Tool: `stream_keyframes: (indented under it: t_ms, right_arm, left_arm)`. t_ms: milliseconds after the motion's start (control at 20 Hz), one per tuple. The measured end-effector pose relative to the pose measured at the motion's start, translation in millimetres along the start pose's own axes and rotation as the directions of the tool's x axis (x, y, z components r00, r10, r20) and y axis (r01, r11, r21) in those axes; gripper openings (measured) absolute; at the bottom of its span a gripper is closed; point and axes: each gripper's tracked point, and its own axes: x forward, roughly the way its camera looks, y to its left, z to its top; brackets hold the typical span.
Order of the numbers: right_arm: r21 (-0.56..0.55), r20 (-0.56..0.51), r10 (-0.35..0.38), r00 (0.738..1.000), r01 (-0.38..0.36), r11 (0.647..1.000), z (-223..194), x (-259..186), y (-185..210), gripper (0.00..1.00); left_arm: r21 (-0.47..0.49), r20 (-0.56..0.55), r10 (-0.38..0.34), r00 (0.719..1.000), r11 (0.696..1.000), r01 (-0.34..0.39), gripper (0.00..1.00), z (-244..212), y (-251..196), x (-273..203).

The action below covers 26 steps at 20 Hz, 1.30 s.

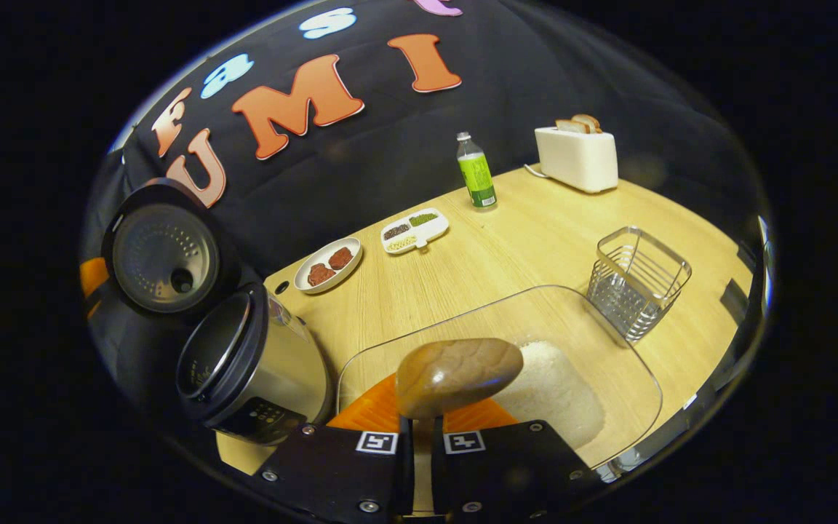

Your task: Close the left gripper, press the button to open the rice cooker; take a wooden spoon from the chopstick holder with the right hand, scoop a spoonful of rice and pour it into the rice cooker, then put the wooden spoon back into the chopstick holder.

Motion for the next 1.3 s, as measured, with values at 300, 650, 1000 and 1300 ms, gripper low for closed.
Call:
stream_keyframes:
  t_ms: [300, 650, 1000, 1300]
  right_arm:
    - [0.256, -0.119, 0.120, 0.986, -0.086, 0.963, -3, 7, -9, 0.09]
    - [0.343, -0.165, 0.298, 0.940, -0.229, 0.911, 12, 8, -7, 0.09]
    - [0.403, -0.206, 0.395, 0.895, -0.291, 0.868, 29, -1, -30, 0.09]
    - [0.523, -0.142, 0.525, 0.839, -0.387, 0.760, 84, -19, -40, 0.08]
  left_arm:
    - [-0.012, -0.008, 0.003, 1.000, 1.000, -0.003, 0.94, -2, 4, 2]
    - [-0.026, -0.009, -0.007, 1.000, 1.000, 0.006, 0.94, 0, -7, -1]
    - [-0.037, 0.027, 0.032, 0.999, 0.999, -0.031, 0.95, 18, -22, -10]
    - [-0.072, 0.062, 0.077, 0.995, 0.995, -0.073, 1.00, 31, -38, -24]
